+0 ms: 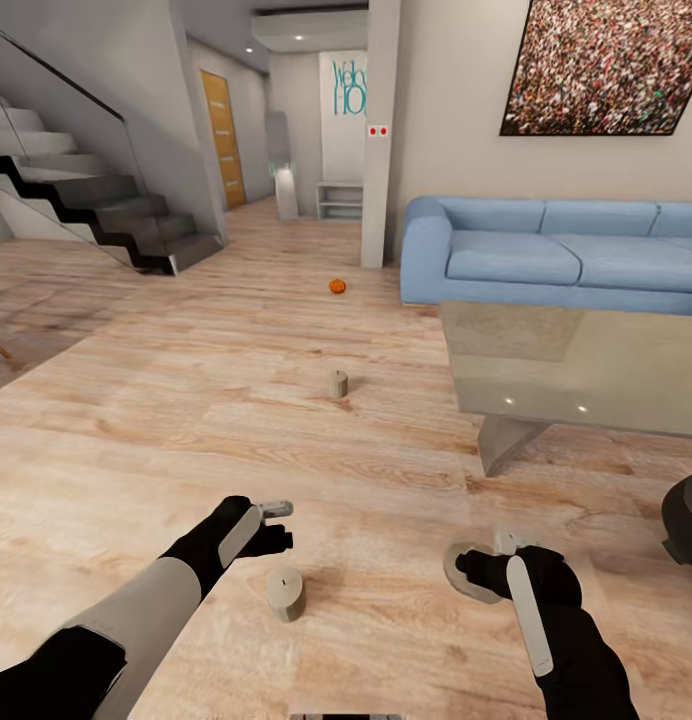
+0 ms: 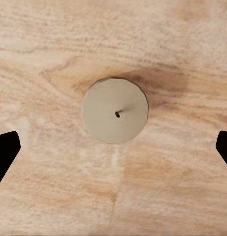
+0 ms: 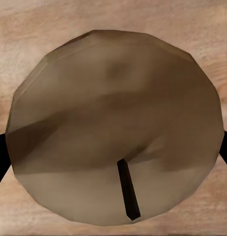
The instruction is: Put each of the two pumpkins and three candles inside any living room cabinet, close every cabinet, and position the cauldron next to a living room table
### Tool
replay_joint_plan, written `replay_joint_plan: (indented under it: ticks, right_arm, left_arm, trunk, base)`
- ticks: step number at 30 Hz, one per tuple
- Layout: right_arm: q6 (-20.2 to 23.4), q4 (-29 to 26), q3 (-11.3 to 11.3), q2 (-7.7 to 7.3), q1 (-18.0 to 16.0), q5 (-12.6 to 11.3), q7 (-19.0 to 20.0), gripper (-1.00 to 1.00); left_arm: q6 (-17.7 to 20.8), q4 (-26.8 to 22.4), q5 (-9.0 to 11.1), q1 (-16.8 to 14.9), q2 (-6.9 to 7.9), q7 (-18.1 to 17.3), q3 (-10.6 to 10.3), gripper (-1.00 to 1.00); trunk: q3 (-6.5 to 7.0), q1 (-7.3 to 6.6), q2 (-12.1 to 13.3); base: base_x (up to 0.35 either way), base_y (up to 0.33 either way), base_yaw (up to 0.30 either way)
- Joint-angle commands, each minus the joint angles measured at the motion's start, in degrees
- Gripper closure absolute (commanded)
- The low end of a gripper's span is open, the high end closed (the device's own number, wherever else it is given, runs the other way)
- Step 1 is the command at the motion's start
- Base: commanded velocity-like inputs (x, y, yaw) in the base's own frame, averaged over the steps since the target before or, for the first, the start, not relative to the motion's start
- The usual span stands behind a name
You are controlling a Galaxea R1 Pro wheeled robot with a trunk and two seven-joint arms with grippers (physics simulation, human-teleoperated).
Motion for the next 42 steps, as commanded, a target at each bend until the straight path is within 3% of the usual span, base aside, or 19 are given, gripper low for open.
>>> replay_joint_plan:
  ticks: [1, 12, 15, 18, 22, 25, 30, 42]
  right_arm:
    - [0.16, -0.04, -0.08, 0.03, -0.04, -0.69, -0.5, 1.0]
    - [0.16, -0.05, -0.14, -0.01, -0.05, -0.94, 0.21, 1.0]
    - [0.16, -0.27, -0.3, -0.23, -0.03, -2.96, 3.53, 1.0]
    - [0.16, -0.52, -0.55, -1.0, 0.24, -6.09, 13.36, 1.0]
    - [0.16, -0.54, -0.69, -3.55, 1.21, -6.97, 24.43, 1.0]
    - [0.16, -0.44, -0.88, -4.58, 1.56, -7.07, 28.12, 1.0]
    - [0.16, -0.22, -0.99, -5.15, 1.75, -6.68, 30.05, 1.0]
    - [0.16, 0.0, -1.02, -5.29, 1.79, -6.5, 30.17, 1.0]
  left_arm:
    - [0.12, -0.09, 0.61, -0.03, 0.03, 0.49, -0.4, -1.0]
    - [0.06, -0.31, 0.61, -0.03, 0.0, 0.55, -0.44, -1.0]
    - [0.04, -0.4, 0.61, -0.03, 0.03, 0.56, -0.44, -1.0]
    - [0.03, -0.47, 0.61, -0.03, 0.0, 0.57, -0.44, -1.0]
    - [0.03, -0.55, 0.61, -0.03, 0.02, 0.56, -0.44, -1.0]
    - [0.03, -0.57, 0.61, -0.03, 0.04, 0.56, -0.44, -1.0]
    - [0.03, -0.69, 0.61, -0.03, 0.04, 0.51, -0.44, -1.0]
    - [-0.71, -0.55, 0.61, -0.03, -0.01, 0.41, -0.56, -1.0]
  trunk:
    - [-0.28, 0.01, -0.04]
    - [-2.71, 0.29, -0.19]
    - [-3.38, 0.37, -0.23]
    - [-4.04, 0.45, -0.27]
    - [-4.93, 0.55, -0.32]
    - [-5.59, 0.63, -0.36]
    - [-5.59, 0.63, -0.36]
    - [-5.59, 0.63, -0.36]
  base:
    - [0.0, 0.0, 0.0]
    - [0.0, 0.0, 0.0]
    - [0.0, 0.0, 0.0]
    - [0.0, 0.0, 0.0]
    - [0.0, 0.0, 0.0]
    - [0.0, 0.0, 0.0]
    - [0.0, 0.0, 0.0]
    - [0.048, 0.0, 0.0]
